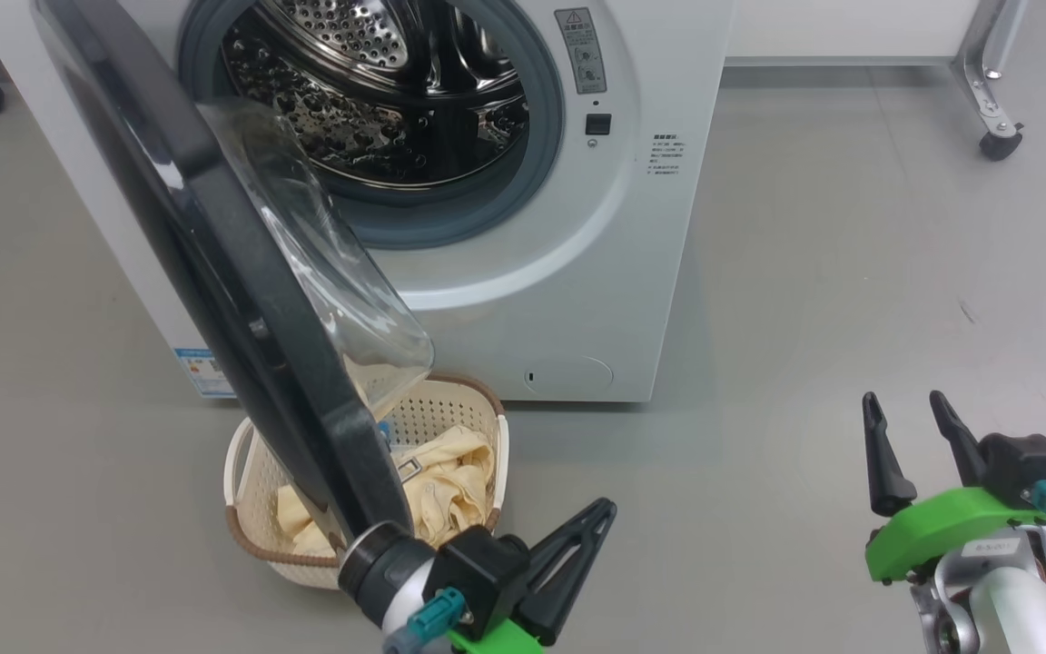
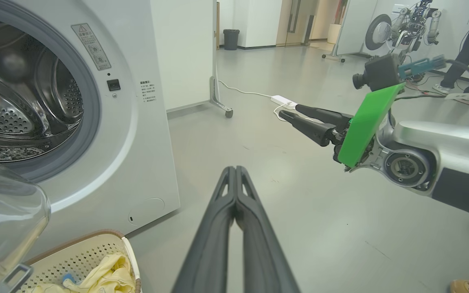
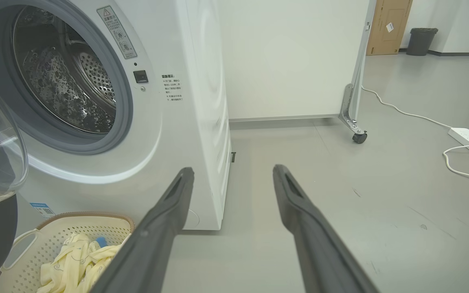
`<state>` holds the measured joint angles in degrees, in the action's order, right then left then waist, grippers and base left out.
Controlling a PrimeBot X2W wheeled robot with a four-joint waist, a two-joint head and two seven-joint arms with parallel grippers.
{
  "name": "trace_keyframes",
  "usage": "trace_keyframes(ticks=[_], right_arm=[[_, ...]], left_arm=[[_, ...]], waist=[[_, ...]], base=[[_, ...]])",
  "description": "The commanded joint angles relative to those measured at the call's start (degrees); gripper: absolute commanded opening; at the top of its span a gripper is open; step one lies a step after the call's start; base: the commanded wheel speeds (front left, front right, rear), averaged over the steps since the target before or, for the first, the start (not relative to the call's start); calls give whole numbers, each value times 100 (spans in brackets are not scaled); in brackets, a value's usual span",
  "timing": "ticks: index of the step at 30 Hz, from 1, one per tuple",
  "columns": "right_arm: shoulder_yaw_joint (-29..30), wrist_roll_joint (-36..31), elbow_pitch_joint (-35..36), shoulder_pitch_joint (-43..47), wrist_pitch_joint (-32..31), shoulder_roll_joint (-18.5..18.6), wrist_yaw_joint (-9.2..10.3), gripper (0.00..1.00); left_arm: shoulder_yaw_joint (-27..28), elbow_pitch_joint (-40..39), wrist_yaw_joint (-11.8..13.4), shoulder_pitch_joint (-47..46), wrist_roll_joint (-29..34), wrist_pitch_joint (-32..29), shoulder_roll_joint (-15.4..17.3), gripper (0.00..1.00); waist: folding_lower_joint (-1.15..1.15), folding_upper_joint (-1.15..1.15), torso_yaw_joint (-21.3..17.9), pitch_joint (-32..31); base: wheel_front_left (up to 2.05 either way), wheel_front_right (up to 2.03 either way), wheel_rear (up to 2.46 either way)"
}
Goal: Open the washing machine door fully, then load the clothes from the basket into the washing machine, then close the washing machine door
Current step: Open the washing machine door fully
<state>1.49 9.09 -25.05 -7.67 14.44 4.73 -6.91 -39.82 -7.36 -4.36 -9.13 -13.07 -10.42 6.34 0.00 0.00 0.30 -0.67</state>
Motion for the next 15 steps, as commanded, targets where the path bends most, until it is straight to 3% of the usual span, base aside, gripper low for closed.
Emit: trace_keyframes(ticks=[1,15], right_arm=[[-148,46,193,-184,56,108,-58,100],[-161,42,216,-175,56,98,-58,100]], left_arm=[[207,-97,51,-185,74,109,34,0],[415,596,315,-206,121,682,52,0]], waist=[[0,0,2,3],[0,0,15,17]], base=[[0,0,0],[0,0,0]])
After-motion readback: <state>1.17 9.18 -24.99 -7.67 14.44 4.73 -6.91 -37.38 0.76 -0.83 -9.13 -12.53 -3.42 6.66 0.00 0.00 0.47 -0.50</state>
